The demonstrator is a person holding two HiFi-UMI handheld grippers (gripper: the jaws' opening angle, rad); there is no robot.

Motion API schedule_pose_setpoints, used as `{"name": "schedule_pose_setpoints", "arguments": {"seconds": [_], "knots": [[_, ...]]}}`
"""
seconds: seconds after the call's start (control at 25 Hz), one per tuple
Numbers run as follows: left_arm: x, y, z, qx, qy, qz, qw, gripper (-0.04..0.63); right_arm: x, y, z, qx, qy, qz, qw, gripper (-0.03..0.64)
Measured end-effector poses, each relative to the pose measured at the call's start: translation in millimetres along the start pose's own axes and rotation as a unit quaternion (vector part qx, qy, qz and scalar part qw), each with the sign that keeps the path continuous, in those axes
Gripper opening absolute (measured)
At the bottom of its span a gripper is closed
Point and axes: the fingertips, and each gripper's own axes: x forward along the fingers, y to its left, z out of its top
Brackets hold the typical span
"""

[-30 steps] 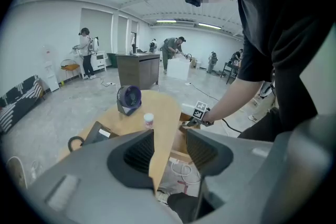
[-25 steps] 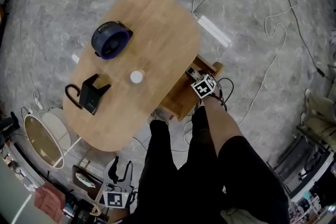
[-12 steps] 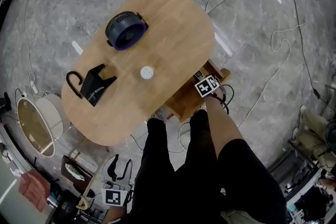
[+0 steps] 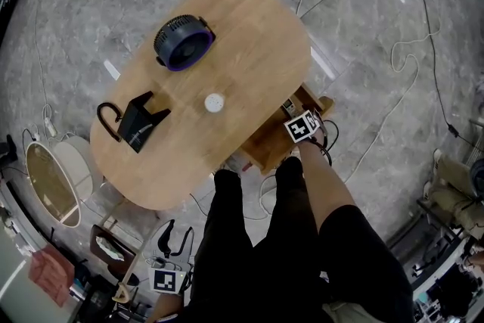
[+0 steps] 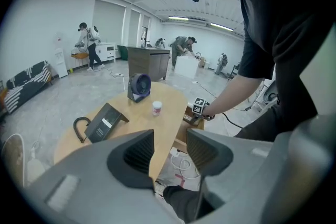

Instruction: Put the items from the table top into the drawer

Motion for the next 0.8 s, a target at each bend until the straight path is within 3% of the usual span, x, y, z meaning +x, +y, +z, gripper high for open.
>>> {"name": "schedule_pose_setpoints", "arguments": {"seconds": [0.16,0.36,0.56,0.8], "knots": [[1,-1,1,-0.002,0.001,-0.014,0.9999,0.197,-57,4,27,-0.021,-0.111,-0.017,0.994,0.383],[2,6,-6,-0.015,-0.004,-0.022,0.9996,0.202,-140,61,100,-0.103,-0.260,0.012,0.960,0.418],[3,22,-6,0.013,-0.013,-0.012,0.9998,0.230,-173,121,151,-0.172,-0.311,0.035,0.934,0.439],[28,61,27,0.059,-0.051,0.013,0.9969,0.285,-208,144,160,-0.171,-0.349,0.040,0.920,0.439]]}}
